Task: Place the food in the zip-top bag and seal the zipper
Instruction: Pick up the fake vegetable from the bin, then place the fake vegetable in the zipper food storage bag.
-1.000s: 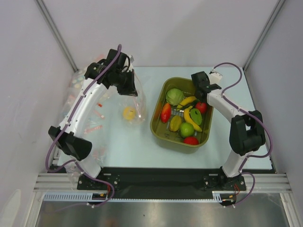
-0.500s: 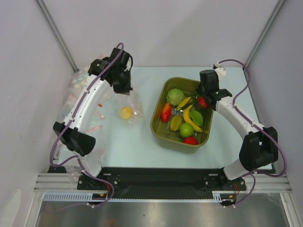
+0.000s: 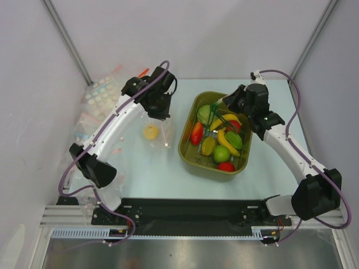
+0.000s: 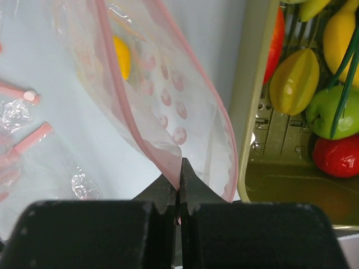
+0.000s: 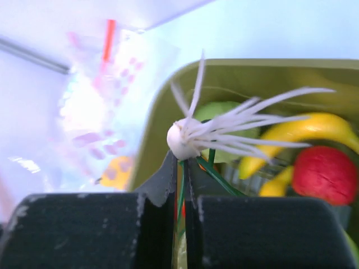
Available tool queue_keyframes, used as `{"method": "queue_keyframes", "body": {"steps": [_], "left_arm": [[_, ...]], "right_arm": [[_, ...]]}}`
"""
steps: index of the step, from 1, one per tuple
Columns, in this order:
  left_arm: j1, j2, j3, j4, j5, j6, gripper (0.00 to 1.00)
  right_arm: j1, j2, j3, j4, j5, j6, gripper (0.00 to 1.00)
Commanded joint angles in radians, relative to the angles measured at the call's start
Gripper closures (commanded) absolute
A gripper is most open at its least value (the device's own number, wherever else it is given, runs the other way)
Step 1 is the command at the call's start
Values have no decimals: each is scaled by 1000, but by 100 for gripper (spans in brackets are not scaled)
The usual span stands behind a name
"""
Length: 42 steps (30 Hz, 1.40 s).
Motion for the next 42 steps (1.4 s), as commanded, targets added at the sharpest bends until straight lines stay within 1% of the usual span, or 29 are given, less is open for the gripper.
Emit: {"method": "queue_keyframes", "body": {"steps": [1,2,4,5,6,7,8,10,11,12,14,15,17,23,27,30,37,39,42], "left_arm": [[-28,-2,-4,62,23,35,100],[-34,-3,-4,74,43,34,100],[-36,-3,-7,87,66,34,100],[-38,-5,-11,90,74,34,100],[-38,-8,-21,102,88,34,100],[-38,-14,-27,111,92,37,100],[-38,-17,-35,111,98,38,100],[-38,-28,-52,123,109,46,100],[-38,-29,-58,131,114,48,100],[-38,-31,-66,133,118,51,100],[-38,-38,-73,143,131,57,100],[-38,-41,-80,146,134,58,100],[-38,-49,-84,156,135,64,100],[-38,-54,-78,168,149,84,100],[-38,-57,-80,177,166,91,100],[-38,-63,-78,179,171,87,100],[-38,-104,-89,186,180,75,100],[-38,-114,-95,188,209,75,100],[-38,-130,-109,189,217,77,100]], "right_arm": [[-3,-72,17,73,-169,-19,100],[-14,-78,17,75,-239,-23,100],[-26,-89,20,85,-332,-31,100],[-32,-87,23,85,-419,-31,100],[-46,-86,27,91,-465,-25,100],[-54,-74,40,99,-564,-1,100],[-60,-64,49,105,-615,0,100],[-64,-46,73,136,-712,53,100],[-64,-28,80,143,-790,78,100],[-63,-20,83,201,-827,129,100],[-64,-12,78,257,-898,188,100],[-64,-12,77,307,-912,234,100],[-63,-12,77,370,-946,269,100],[-28,32,93,475,-1030,394,100],[18,69,93,554,-1039,444,100],[47,95,86,559,-1006,449,100],[61,164,64,575,-941,454,100],[63,189,55,587,-923,455,100],[66,216,76,543,-900,422,100]]}}
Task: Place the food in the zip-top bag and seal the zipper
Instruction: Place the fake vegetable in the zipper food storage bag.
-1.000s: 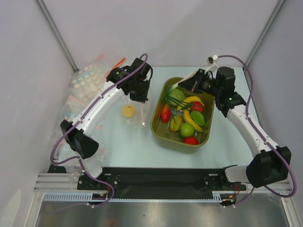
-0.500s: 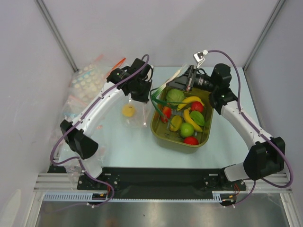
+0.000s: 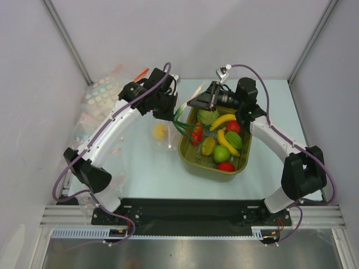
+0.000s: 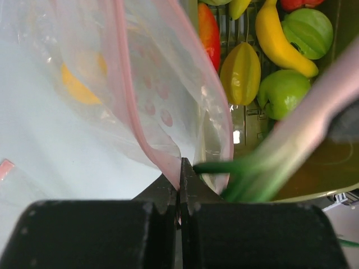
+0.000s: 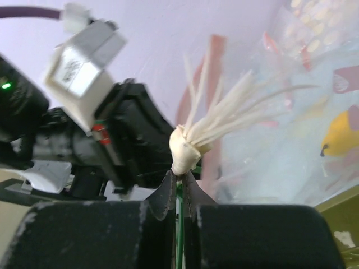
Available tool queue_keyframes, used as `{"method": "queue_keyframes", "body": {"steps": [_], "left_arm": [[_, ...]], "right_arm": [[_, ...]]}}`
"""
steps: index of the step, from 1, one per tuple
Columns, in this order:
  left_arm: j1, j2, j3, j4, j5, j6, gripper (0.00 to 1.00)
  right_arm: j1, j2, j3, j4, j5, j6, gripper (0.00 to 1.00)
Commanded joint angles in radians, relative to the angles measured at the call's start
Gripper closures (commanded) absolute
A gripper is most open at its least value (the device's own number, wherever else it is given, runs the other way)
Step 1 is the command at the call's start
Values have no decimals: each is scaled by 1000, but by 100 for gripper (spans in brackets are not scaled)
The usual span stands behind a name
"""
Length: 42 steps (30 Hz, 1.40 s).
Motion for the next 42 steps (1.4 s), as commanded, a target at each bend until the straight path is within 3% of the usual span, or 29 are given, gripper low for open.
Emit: {"method": "queue_keyframes", "body": {"steps": [1,9,18,23,31,42], "left_arm": [[-2,-66,-17,35,40,13,100],[-5,-78,-66,56,51,24,100],[-22,-38,-47,61,77,20,100],[-56,9,-40,50,62,24,100],[-67,38,6,50,69,13,100],[-67,6,58,84,161,-13,99]], "right_arm": [[5,37,31,-14,54,-50,100],[19,85,126,-234,146,-115,100],[74,28,249,-618,485,-212,100],[168,49,417,-827,646,-284,100],[260,3,421,-847,813,-293,100],[297,57,361,-810,849,-324,100]]}}
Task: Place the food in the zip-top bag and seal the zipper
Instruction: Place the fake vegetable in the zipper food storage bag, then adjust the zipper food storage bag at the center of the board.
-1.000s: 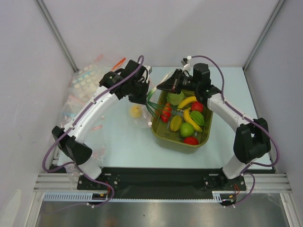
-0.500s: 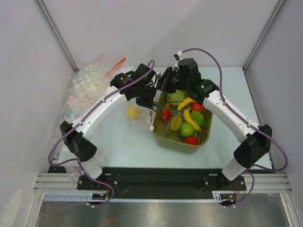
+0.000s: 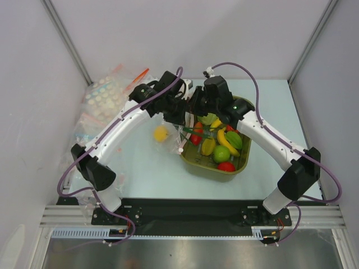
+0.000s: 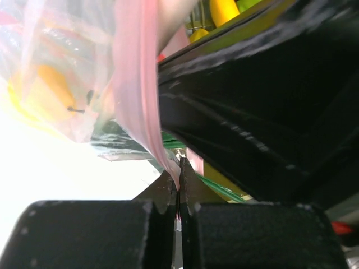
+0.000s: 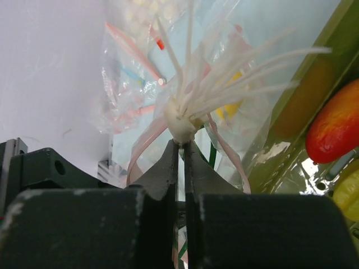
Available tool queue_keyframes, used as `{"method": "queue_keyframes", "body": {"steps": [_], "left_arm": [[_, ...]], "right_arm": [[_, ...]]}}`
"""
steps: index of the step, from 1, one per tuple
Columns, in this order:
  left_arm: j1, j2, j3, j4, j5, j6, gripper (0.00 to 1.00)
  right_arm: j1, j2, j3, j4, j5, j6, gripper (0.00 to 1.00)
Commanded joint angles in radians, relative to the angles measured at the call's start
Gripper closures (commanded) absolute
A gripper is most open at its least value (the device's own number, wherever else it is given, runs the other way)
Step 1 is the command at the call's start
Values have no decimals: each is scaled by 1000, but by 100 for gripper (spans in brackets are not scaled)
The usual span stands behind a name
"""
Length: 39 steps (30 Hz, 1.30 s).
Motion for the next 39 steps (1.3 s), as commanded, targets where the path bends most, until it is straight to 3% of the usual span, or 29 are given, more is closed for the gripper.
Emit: {"method": "queue_keyframes", "body": {"steps": [1,3,5,6,9,13,19,23,28,33,39], "left_arm": [[-4,-37,54,57,65,-13,100],[-4,-40,55,60,78,-16,100],[-4,-36,51,63,88,-17,100],[-4,-34,45,60,85,-17,100],[-2,-42,17,57,61,-31,100],[24,-63,-34,66,44,-57,100],[56,-74,-60,81,64,-57,100],[65,-73,-58,81,64,-50,100],[73,-79,-43,74,69,-48,100],[76,-94,-37,73,72,-45,100],[77,-108,-32,67,61,-46,100]], "right_arm": [[37,14,14,9,42,-53,100],[46,17,13,11,53,-73,100],[49,16,13,25,40,-97,83],[49,8,14,29,39,-107,70],[42,-30,-3,43,59,-119,55],[13,-107,-61,77,69,-110,44],[-30,-225,-122,118,62,-148,38],[-63,-251,-139,83,42,-185,42],[-129,-218,-181,78,-197,-162,56],[-113,-146,-176,111,-306,-171,46],[-69,-57,-121,74,-354,-194,49]]}}
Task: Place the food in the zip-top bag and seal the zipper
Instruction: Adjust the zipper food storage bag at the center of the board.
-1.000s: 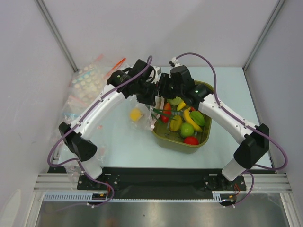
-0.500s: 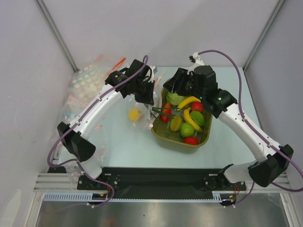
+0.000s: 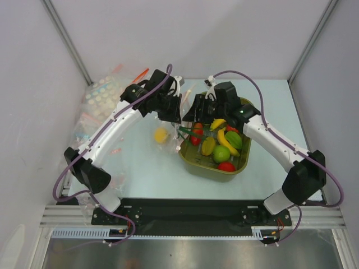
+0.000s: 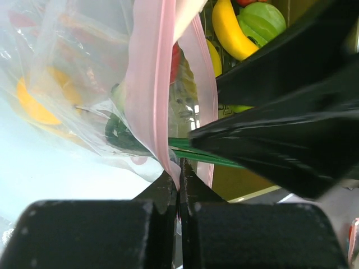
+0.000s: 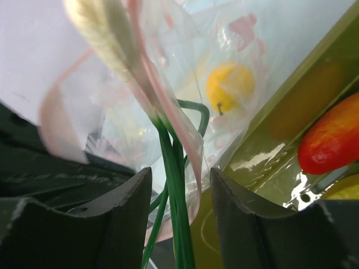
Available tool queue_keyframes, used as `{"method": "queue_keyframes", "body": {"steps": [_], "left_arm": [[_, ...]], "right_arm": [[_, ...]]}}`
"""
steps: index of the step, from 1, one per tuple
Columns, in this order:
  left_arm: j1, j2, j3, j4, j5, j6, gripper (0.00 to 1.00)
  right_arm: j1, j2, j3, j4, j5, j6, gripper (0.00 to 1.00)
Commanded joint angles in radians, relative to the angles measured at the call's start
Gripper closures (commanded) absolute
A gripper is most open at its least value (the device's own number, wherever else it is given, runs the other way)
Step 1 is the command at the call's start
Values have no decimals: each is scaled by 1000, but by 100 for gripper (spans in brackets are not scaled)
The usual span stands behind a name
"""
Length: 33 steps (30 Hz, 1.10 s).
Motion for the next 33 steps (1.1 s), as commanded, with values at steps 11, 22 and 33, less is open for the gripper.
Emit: {"method": "queue_keyframes", "body": {"steps": [11,22,33], "left_arm": [[44,-79,43,-57,-88,-17,100],[147,-211,-18,-194,-292,-97,100],[225,-231,-15,-268,-208,-83,100]], "right_arm": [[80,140,332,-200,93,-109,91],[272,480,998,-839,566,-242,100],[204,417,869,-741,467,-189,100]]}}
